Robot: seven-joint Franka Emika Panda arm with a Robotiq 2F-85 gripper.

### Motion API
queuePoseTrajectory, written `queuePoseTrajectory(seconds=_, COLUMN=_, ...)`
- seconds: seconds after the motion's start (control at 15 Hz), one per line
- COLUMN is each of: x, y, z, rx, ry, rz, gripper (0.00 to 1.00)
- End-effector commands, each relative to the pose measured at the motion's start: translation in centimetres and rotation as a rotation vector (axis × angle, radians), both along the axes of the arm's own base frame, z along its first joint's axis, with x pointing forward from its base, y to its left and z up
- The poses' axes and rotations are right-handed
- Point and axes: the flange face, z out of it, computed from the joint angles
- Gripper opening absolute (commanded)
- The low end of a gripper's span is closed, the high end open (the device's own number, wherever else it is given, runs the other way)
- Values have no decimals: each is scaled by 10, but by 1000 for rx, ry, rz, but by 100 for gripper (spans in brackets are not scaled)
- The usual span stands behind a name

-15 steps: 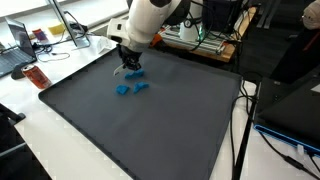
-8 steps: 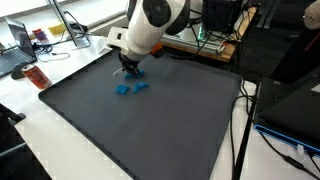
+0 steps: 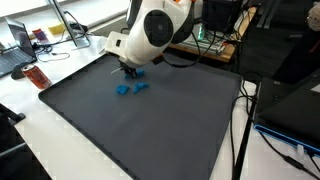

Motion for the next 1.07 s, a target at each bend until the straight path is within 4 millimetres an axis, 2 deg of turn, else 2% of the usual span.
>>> queuePoseTrajectory(seconds=0.0, x=19, y=6, z=-9, rx=-75, ry=13, rz=-42, gripper=1)
queuePoseTrajectory(seconds=0.47, x=39, y=5, z=-17, rx=-137, ry=36, rz=-102, gripper=1)
queuePoseTrajectory(seconds=0.73, x=48, y=1, z=-6, rx=-128, ry=23, rz=-106, gripper=1)
queuePoseTrajectory(seconds=1.0, x=46, y=-5, z=9, rx=-98, ry=36, rz=-91, gripper=1)
